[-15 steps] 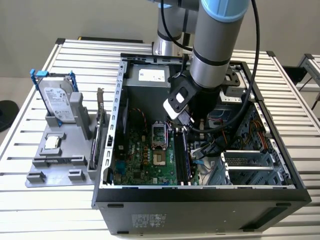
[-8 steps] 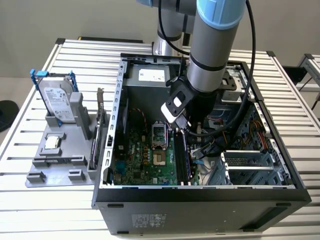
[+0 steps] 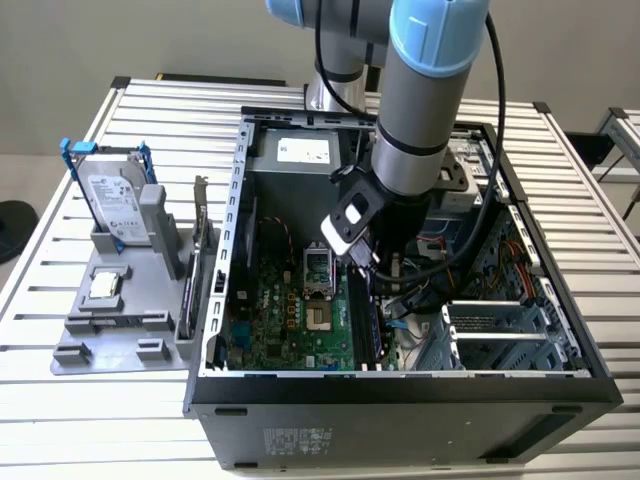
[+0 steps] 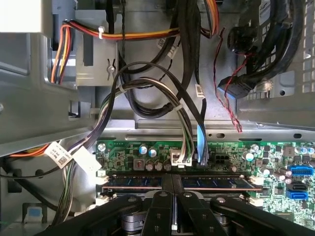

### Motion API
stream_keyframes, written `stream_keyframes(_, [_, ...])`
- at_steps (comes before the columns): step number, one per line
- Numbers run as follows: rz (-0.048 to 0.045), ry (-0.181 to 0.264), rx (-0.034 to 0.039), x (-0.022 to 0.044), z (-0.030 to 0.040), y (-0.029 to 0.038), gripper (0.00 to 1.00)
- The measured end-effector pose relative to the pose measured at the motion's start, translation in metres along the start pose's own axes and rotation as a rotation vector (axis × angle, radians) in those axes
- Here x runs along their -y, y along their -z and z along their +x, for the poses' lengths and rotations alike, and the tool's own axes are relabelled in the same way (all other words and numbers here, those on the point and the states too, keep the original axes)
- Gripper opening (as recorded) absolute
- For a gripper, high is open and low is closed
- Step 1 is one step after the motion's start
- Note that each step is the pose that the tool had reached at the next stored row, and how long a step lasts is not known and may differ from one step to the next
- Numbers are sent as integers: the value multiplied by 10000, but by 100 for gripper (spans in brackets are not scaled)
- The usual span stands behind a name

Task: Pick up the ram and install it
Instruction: 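Press down the ram until it locks into place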

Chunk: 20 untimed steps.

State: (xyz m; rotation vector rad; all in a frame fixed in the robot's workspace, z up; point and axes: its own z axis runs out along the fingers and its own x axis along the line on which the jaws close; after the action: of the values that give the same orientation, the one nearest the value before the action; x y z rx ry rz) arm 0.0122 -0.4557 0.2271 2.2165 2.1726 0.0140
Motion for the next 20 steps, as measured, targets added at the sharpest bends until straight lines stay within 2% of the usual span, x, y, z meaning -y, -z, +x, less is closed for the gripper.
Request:
stream_keyframes(9, [0,-1,1,1,0,-27,0])
stream_keyframes(20, [2,-1,8,7,1,-93,0])
